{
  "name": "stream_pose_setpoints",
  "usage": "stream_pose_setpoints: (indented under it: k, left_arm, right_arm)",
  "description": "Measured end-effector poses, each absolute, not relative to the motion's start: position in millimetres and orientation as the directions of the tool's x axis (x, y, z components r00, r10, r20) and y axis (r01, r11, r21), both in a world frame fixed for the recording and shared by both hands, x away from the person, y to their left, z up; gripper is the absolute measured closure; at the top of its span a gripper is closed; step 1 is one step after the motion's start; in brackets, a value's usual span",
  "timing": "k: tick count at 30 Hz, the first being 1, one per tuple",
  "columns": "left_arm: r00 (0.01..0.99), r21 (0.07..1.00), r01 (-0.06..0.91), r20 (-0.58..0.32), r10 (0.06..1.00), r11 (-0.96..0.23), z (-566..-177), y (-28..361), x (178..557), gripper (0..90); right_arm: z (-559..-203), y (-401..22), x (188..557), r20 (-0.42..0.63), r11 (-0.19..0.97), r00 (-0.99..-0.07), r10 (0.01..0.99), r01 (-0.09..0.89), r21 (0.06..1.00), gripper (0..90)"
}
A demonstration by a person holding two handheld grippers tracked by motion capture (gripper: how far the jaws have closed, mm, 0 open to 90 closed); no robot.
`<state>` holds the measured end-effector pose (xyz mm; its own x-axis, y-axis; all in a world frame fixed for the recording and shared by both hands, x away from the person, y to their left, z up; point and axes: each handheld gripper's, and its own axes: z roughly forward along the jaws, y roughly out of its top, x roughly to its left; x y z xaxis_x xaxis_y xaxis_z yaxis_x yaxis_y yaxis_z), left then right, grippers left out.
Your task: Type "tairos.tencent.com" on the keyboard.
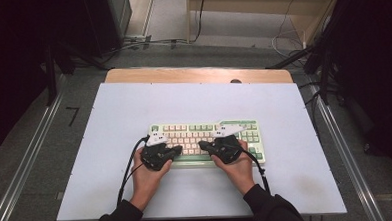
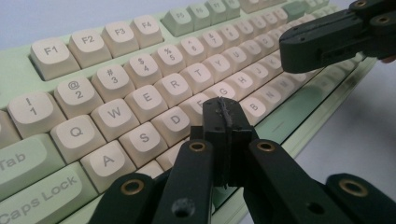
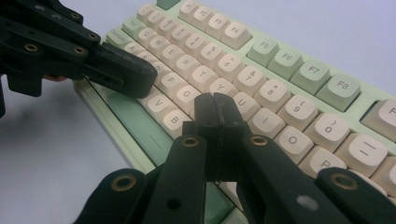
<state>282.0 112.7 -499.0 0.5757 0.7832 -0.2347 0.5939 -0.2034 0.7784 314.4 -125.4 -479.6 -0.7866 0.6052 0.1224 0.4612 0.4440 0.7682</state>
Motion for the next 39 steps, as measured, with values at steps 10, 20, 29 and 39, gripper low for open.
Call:
stream_pose_setpoints:
  k: [10, 20, 29, 39]
  left_arm:
    - [0.570, 0.793, 0.586, -0.261, 0.779, -0.163, -494.7, 115.9, 281.3, 90.0]
    - [0.546, 0.808, 0.576, -0.267, 0.794, -0.124, -490.4, 124.8, 287.4, 90.0]
    - [0.516, 0.812, 0.574, -0.262, 0.815, -0.102, -490.4, 130.6, 293.9, 90.0]
    - [0.496, 0.813, 0.574, -0.253, 0.830, -0.096, -491.9, 132.1, 300.0, 90.0]
  right_arm:
    - [-479.8, -125.3, 314.4, 0.122, 0.444, -0.786, 0.606, 0.462, 0.768, 87.6]
    - [-480.6, -124.1, 313.7, 0.123, 0.448, -0.788, 0.604, 0.463, 0.765, 87.7]
    - [-480.9, -123.3, 313.2, 0.123, 0.450, -0.788, 0.604, 0.464, 0.764, 87.7]
    - [-481.0, -123.2, 313.3, 0.121, 0.451, -0.788, 0.604, 0.463, 0.763, 87.6]
